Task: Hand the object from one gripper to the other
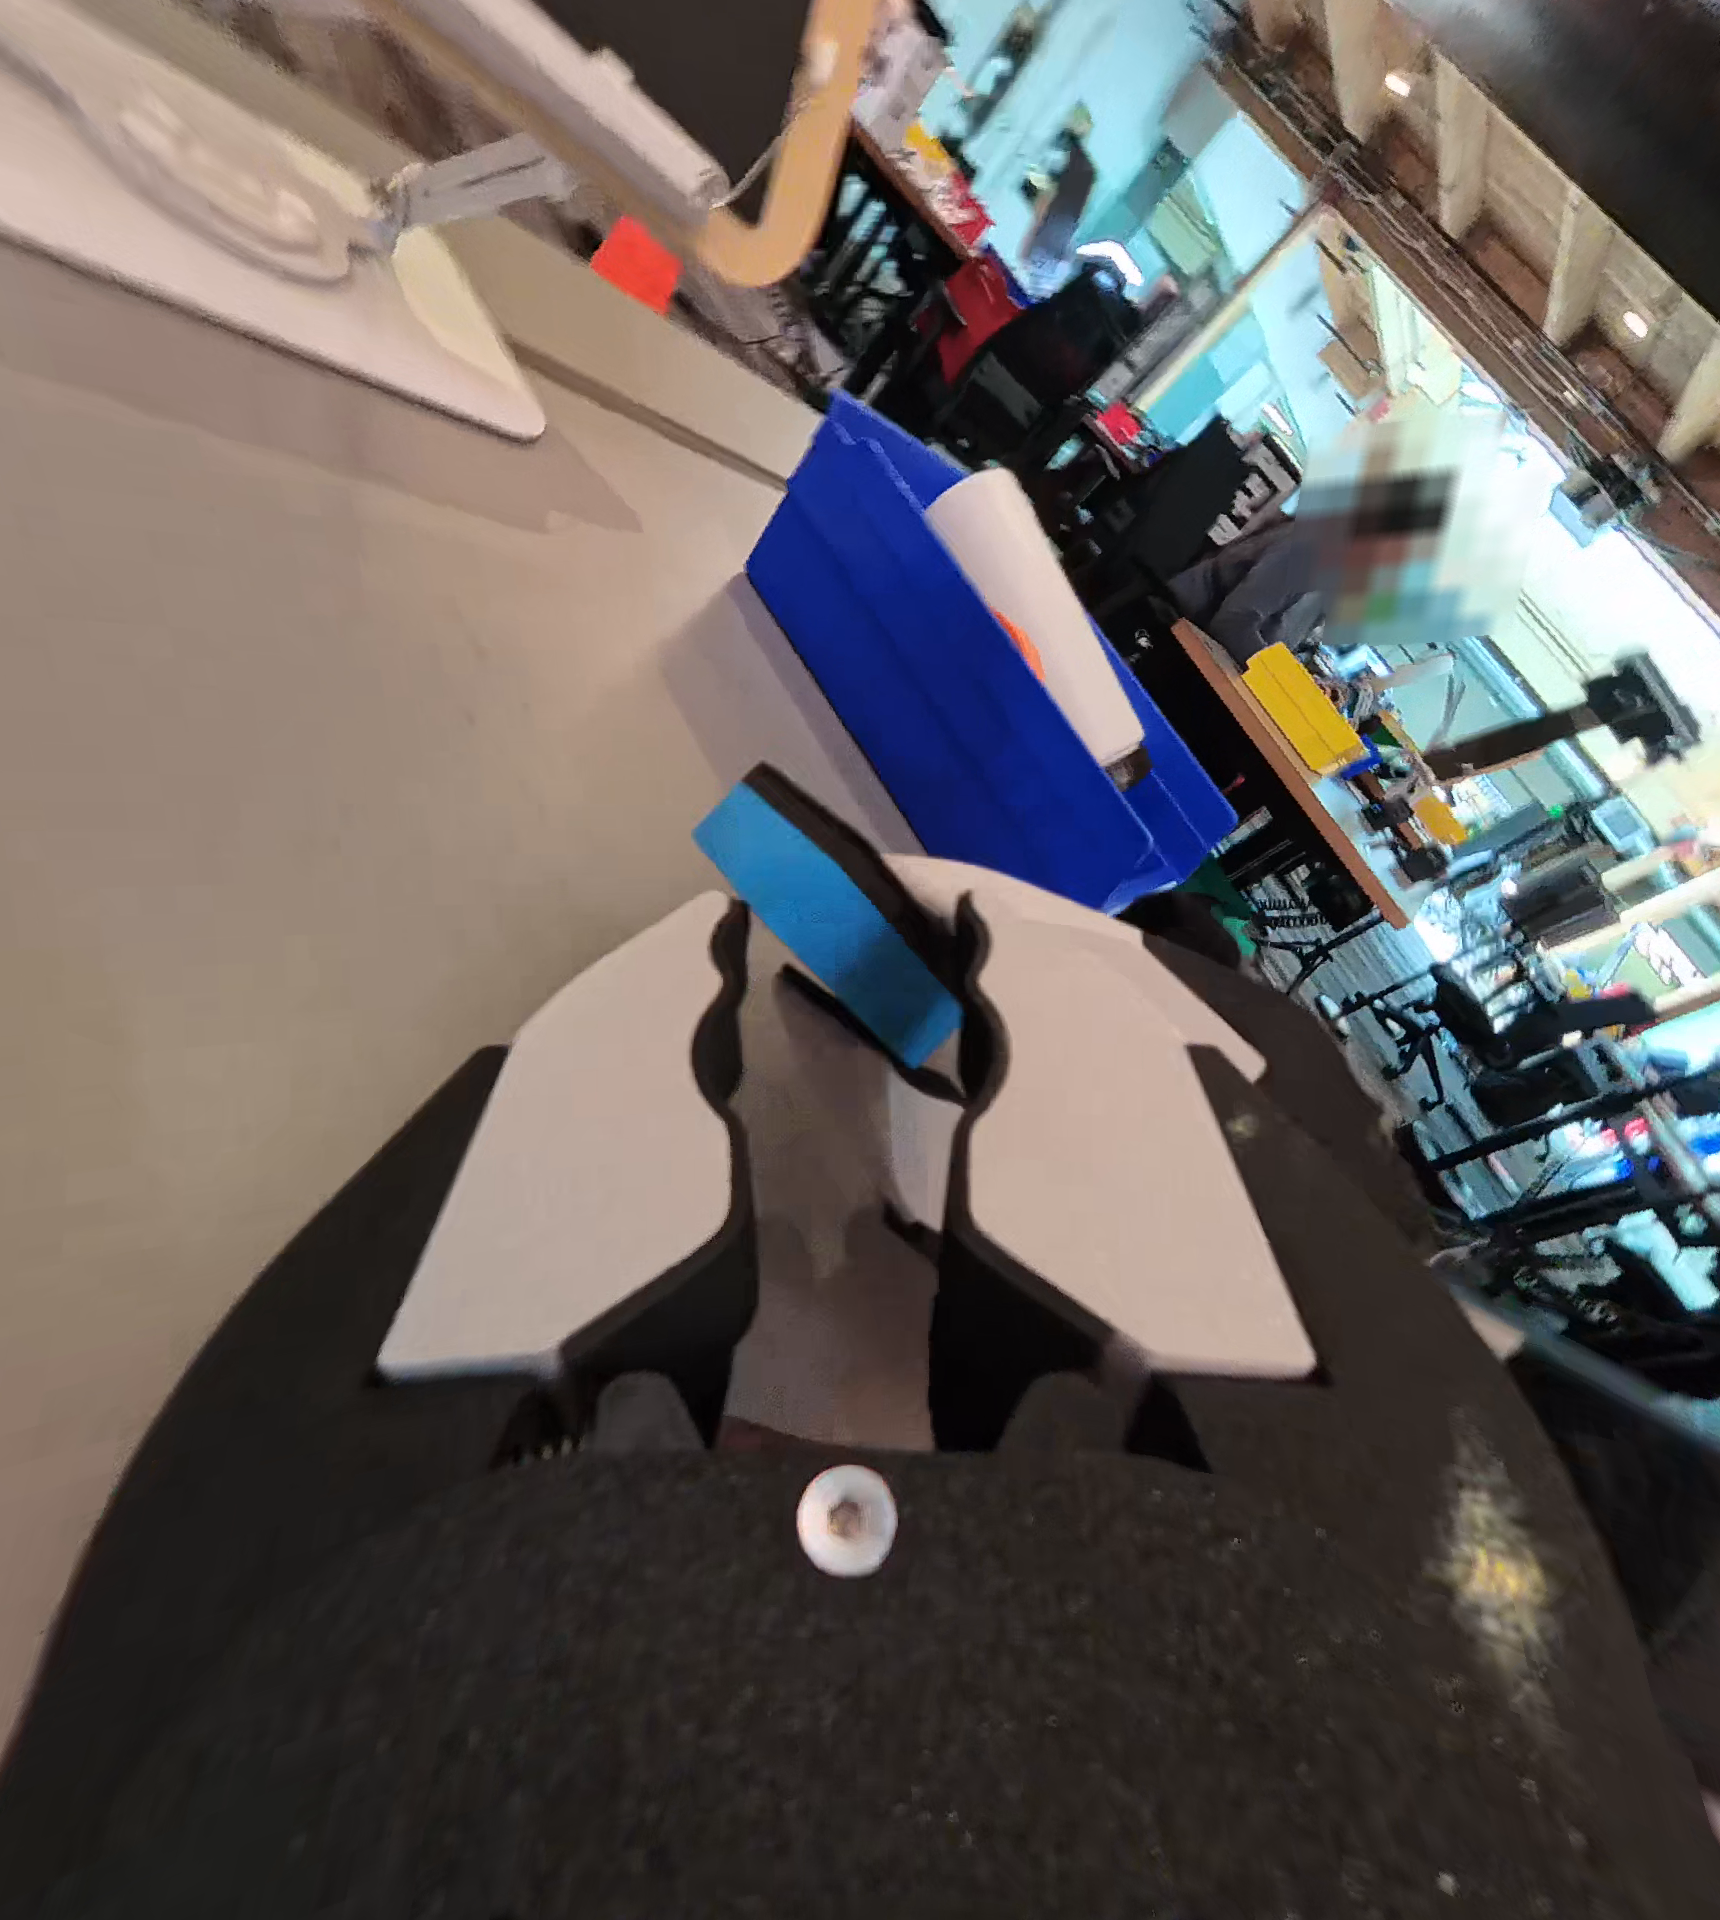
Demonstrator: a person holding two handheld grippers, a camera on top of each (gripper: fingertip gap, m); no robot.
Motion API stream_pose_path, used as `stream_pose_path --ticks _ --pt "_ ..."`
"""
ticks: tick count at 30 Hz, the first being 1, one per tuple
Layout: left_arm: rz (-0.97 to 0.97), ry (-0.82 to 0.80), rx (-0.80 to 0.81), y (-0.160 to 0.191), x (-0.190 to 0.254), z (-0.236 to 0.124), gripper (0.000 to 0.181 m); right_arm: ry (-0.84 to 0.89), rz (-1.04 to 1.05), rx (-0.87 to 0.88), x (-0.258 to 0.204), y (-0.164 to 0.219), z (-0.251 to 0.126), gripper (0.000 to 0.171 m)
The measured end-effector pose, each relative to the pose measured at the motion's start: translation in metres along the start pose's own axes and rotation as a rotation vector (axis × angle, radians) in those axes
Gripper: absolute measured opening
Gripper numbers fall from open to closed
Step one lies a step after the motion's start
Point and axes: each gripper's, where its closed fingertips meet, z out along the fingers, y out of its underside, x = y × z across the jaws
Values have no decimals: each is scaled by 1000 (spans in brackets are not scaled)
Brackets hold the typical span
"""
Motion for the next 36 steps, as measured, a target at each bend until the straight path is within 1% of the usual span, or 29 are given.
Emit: stream_pose_path --ticks 1,2,3,5,7,9,11,12,13,14,17,20,22,23,25,26,31,34,36 --pt "51 17 8 -3 0 -1 44 -26 48 10 2 1 -1 24" --pt "98 27 7 -5 -2 -1 51 -51 99 22 5 3 -3 24" --pt "131 50 0 -6 -4 -1 55 -67 148 23 9 6 -4 24" --pt "160 118 -9 -10 -7 -3 54 -163 276 61 11 7 -7 23" --pt "148 200 -23 -15 -8 -5 54 -183 405 73 21 12 -10 23" --pt "136 314 -40 -22 -1 -9 58 -276 510 166 22 4 -16 23" --pt "200 434 -134 -25 10 -14 64 -341 583 267 24 -6 -24 23" --pt "234 449 -229 -22 10 -15 69 -357 601 285 26 -7 -25 23" --pt "247 467 -334 -18 10 -16 77 -346 577 287 28 -5 -25 23" --pt "237 506 -420 -14 13 -20 84 -330 511 281 28 -3 -25 23" --pt "238 560 -599 -4 18 -19 89 -328 301 279 14 -8 -29 23" --pt "258 592 -746 11 21 -15 93 -325 192 261 -2 -11 -28 23" --pt "290 573 -826 23 16 -9 93 -303 122 250 -8 -13 -26 23" --pt "306 573 -845 26 15 -7 92 -301 98 251 -11 -14 -26 23" --pt "301 610 -847 29 17 -6 63 -287 76 241 -13 -14 -26 23" --pt "309 615 -853 30 15 -6 56 -291 76 247 -13 -15 -27 23" --pt "368 631 -904 38 9 -16 55 -294 60 260 -21 -17 -28 23" --pt "477 587 -889 35 6 -16 55 -281 89 257 -20 -15 -26 26" --pt "572 522 -847 26 1 -13 55 -305 177 269 -17 -12 -27 30"
